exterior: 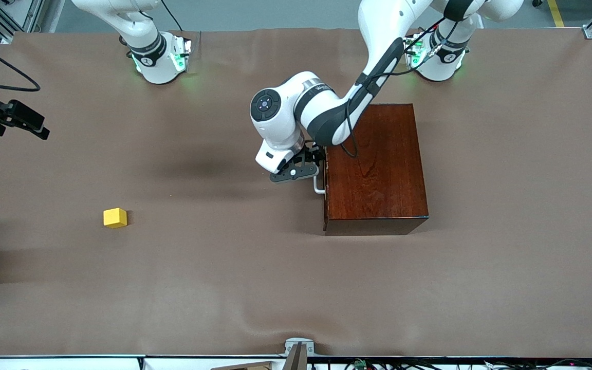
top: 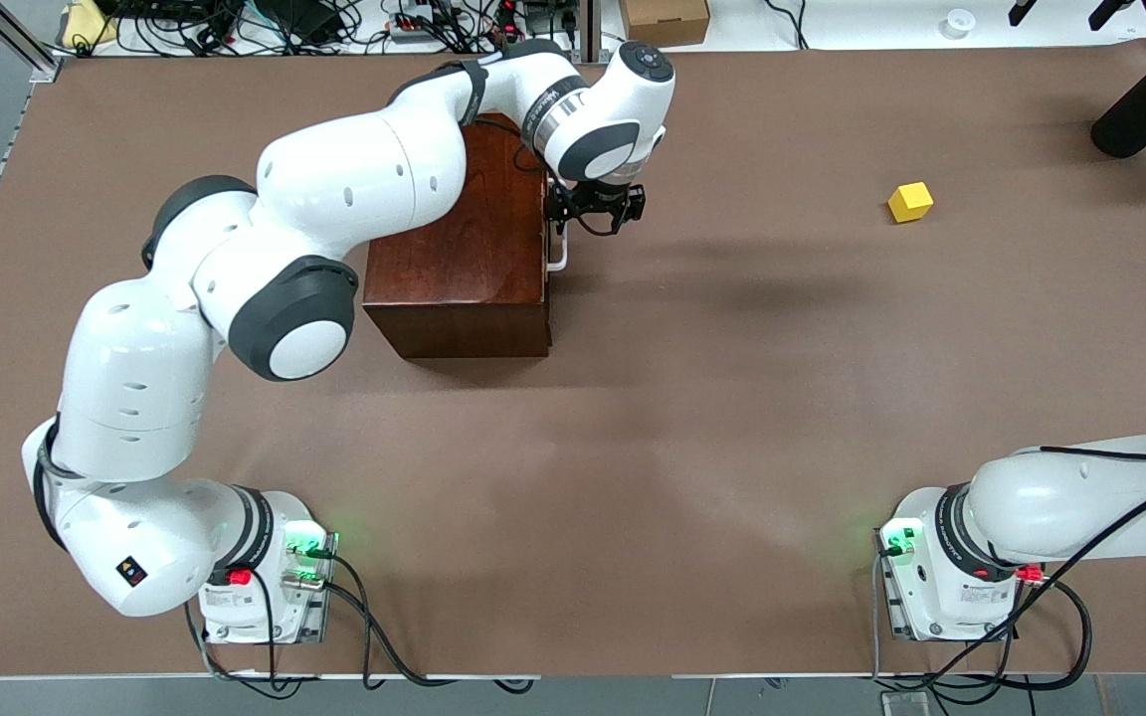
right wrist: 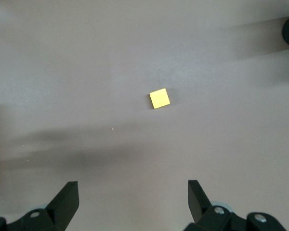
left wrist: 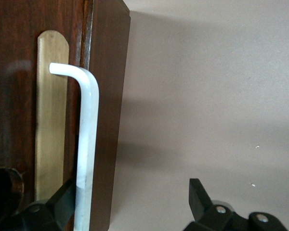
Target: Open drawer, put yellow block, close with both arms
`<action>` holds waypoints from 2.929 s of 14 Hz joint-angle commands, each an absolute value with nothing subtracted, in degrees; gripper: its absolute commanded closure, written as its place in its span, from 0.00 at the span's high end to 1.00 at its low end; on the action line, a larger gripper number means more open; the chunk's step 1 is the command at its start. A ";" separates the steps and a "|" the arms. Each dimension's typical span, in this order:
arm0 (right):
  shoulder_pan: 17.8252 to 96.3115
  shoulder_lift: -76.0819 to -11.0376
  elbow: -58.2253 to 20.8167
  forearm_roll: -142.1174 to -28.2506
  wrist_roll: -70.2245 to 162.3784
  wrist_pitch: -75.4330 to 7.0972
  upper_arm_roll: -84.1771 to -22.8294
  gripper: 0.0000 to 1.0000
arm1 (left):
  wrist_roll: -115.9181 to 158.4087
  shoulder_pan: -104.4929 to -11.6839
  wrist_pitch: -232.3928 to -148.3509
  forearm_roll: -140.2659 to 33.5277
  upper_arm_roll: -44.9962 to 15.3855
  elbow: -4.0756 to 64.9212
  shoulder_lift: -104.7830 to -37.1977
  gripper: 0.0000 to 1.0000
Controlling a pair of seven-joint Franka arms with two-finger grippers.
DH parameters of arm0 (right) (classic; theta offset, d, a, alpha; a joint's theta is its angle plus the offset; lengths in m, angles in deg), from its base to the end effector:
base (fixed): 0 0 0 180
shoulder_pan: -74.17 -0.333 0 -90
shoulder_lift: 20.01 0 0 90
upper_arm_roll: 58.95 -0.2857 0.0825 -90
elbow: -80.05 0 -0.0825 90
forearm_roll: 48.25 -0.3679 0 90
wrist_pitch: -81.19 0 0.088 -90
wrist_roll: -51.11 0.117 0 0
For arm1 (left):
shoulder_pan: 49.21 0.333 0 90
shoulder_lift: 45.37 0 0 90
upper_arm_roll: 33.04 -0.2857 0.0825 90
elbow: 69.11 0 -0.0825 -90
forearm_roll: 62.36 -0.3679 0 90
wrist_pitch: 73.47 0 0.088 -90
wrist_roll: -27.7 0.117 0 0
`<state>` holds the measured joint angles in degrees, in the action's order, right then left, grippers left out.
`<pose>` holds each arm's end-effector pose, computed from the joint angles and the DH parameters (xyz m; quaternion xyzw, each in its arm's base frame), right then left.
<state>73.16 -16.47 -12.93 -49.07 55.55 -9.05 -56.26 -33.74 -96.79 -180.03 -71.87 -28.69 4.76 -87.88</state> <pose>0.5212 -0.0143 0.5936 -0.9985 0.0533 -0.0067 0.0088 0.4432 -0.5256 0.2694 -0.9933 -0.0600 0.0038 0.0984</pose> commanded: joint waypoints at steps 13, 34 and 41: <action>72.76 -16.23 -13.02 -49.22 55.85 -8.90 -56.14 1.00 | -37.25 -98.26 -187.55 -73.26 -28.74 1.81 -90.19 1.00; 72.76 -16.23 -13.02 -49.22 55.85 -9.07 -56.14 1.00 | -41.83 -99.14 -203.90 -72.73 -28.21 1.99 -91.25 1.00; 72.76 -16.32 -13.02 -49.22 55.85 -9.16 -56.14 1.00 | -30.93 -97.91 -202.58 -70.18 -28.21 2.17 -90.46 1.00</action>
